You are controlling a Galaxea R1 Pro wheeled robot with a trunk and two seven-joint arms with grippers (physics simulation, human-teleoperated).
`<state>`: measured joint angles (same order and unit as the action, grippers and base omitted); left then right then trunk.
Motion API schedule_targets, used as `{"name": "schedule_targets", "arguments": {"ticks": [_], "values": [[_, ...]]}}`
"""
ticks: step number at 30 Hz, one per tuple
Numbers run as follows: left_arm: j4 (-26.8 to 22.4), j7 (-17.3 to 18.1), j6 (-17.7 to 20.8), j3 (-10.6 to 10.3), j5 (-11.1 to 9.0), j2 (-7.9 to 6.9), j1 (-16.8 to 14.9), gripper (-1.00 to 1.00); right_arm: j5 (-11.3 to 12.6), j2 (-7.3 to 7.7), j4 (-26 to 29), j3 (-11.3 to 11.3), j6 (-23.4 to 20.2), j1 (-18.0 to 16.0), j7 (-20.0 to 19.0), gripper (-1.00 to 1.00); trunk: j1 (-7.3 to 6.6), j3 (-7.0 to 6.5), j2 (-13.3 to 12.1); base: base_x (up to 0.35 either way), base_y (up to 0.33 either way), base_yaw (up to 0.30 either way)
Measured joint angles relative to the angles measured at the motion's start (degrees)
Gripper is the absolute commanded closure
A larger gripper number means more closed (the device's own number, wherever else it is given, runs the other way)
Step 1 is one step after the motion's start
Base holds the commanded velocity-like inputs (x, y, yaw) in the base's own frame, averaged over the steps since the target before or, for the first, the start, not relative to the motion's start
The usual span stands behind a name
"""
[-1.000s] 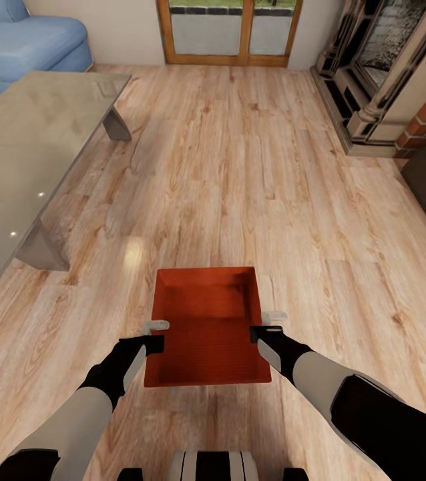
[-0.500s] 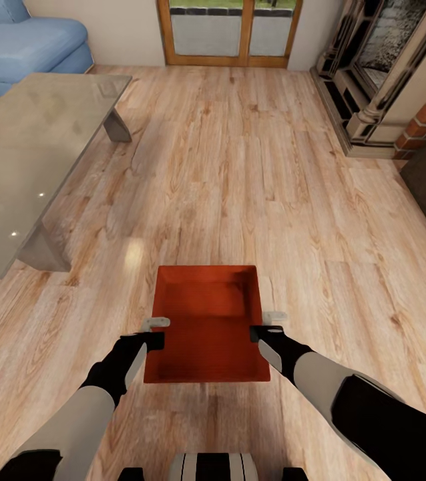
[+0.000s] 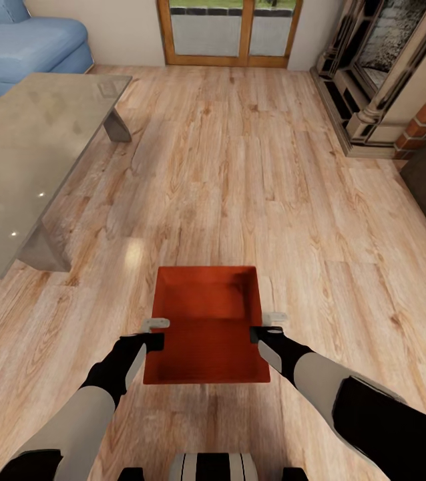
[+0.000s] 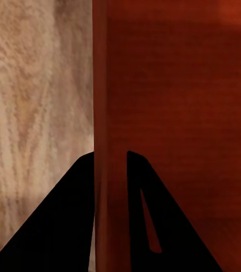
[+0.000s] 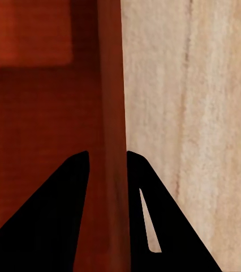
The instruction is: Move the two storage containers from the living room to the garage. In the garage, place one container on the floor and stack the other container on top of it (either order is fine).
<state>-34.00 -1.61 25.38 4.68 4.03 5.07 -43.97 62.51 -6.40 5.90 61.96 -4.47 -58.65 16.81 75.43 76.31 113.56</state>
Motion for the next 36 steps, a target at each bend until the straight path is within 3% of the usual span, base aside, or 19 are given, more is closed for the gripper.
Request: {"name": "schedule_targets", "arguments": {"ticks": [5,6,7,36], "values": [[0.34,0.23,0.00,0.24,0.20,-0.04,0.00,1.00,3.53,0.00,0.01,3.47,-0.01,0.00,0.27,1.00,0.00,0.00,0.00,0.000,0.000,0.000],[0.51,-0.94,-0.20,-3.45,-4.26,-1.04,-0.01,1.00,-8.70,-0.24,0.02,-7.86,-1.25,-0.01,-0.07,1.00,0.00,0.00,0.00,0.000,0.000,0.000],[0.24,-0.99,-0.28,-3.67,-4.55,-1.20,0.00,1.00,-9.61,-0.36,0.00,-8.82,-0.94,-0.01,-0.05,1.00,0.00,0.00,0.00,0.000,0.000,0.000],[0.47,-0.91,-0.86,-3.76,-4.72,-1.33,0.00,1.00,-9.44,-0.66,-0.56,-8.65,-0.29,-0.10,-0.21,1.00,0.00,0.00,0.00,0.000,0.000,0.000]]}}
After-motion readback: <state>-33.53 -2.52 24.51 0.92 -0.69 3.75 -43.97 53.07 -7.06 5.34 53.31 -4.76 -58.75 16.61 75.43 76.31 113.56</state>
